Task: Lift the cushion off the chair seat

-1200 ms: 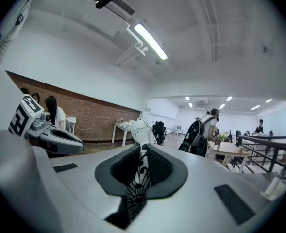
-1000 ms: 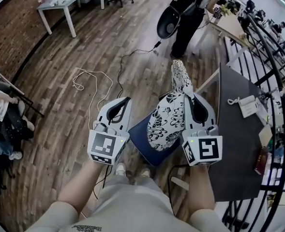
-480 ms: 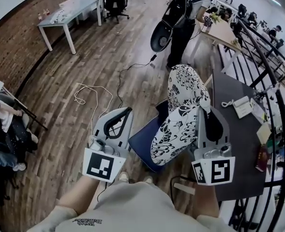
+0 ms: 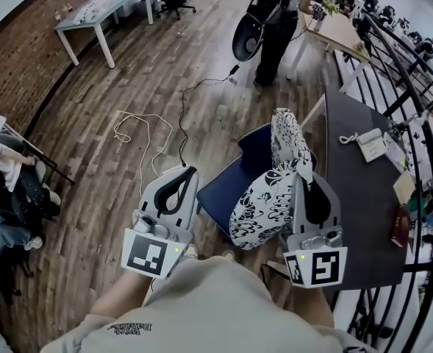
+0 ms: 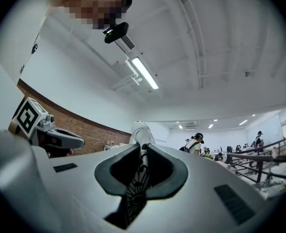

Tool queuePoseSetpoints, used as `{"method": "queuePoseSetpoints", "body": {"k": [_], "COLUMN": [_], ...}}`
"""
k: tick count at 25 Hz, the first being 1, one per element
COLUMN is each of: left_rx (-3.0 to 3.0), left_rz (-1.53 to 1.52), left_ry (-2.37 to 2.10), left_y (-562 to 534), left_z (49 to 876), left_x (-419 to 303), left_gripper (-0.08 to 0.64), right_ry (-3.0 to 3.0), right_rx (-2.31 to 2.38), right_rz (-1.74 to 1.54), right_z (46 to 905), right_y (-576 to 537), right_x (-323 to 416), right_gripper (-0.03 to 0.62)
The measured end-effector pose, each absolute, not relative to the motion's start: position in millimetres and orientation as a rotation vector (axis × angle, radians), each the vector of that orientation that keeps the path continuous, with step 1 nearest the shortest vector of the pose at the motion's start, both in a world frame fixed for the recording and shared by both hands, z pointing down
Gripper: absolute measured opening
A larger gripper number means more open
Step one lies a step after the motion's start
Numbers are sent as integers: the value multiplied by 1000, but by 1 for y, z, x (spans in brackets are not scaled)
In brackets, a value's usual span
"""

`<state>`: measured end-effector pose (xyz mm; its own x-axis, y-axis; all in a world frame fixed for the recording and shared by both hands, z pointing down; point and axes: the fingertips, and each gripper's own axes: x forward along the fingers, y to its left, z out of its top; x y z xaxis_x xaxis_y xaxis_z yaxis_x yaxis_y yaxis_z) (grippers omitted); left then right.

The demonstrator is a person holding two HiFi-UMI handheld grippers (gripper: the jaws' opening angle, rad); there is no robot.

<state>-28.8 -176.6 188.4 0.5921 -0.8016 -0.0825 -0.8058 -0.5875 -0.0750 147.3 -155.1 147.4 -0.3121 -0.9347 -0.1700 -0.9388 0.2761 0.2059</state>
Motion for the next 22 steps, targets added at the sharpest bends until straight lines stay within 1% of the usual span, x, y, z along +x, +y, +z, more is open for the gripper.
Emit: {"method": "queuePoseSetpoints", "body": {"k": [6, 11, 18, 22], "left_rx": [-2733, -2728, -2734, -2742], "left_rz": [15, 18, -60, -38], "left_ry": [1346, 1324, 1300, 1300], "left_y": [-182, -181, -185, -184], "left_z": [201, 198, 208, 207], "left_x": [-19, -11, -2, 3], "left_gripper": [5, 5, 5, 5], "right_ry": [2482, 2508, 2570, 2574], "right_rx": [-1840, -1826, -1800, -1805], "right_rz": [436, 400, 362, 348], "right_z": [154, 159, 164, 168], "right_y": [-158, -159, -162, -163], "right_x": [147, 147, 148, 153], "right_gripper": [28, 28, 28, 28]}}
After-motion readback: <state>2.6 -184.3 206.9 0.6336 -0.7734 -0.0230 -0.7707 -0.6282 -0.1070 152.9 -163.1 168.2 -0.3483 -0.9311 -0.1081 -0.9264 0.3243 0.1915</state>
